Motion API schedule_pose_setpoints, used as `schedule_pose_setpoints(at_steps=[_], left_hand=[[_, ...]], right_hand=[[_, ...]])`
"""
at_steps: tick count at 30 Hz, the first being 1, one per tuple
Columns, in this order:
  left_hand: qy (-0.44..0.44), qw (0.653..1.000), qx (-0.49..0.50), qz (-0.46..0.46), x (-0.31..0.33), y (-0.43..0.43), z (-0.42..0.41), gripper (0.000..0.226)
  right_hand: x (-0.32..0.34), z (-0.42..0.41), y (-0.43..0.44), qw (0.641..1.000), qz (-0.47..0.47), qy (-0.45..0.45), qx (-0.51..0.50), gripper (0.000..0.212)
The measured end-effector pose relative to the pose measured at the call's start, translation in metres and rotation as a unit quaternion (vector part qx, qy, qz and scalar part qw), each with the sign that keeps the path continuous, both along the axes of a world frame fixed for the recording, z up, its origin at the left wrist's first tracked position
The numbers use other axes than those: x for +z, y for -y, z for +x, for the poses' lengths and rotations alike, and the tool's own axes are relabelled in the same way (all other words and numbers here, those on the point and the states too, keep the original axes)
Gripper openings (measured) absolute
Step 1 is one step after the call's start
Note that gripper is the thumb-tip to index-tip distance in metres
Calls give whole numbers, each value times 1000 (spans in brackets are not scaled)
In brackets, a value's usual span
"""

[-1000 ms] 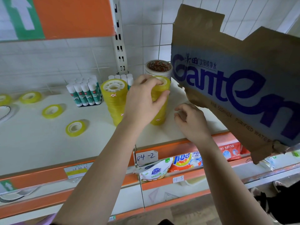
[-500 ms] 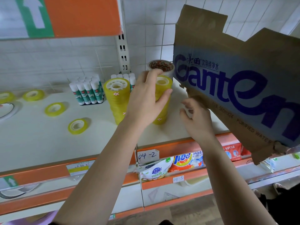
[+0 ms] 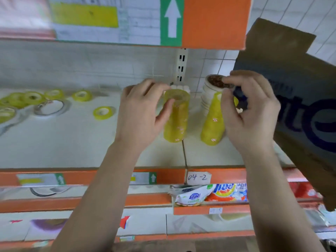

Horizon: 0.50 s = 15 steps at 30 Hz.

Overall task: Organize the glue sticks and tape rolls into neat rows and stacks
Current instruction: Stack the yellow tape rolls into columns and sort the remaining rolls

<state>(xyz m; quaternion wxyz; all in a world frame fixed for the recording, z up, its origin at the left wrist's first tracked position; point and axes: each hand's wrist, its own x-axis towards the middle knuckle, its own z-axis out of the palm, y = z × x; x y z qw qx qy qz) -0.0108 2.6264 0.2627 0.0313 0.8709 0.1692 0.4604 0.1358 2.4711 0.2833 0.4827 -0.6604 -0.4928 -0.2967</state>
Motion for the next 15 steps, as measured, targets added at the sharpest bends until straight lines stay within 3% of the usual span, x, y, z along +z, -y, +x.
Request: schedule_pose_setpoints(at_steps=[8,15], left_hand=[[-52,990,120,-54,-35,-77,-96,24],[-75,977,174,-97,-52,-150,-189,29]], right_hand=[[-17,-84,-97,990,-43,5,132,17],[-36,-147,-186,979,-111,-30,166,18]])
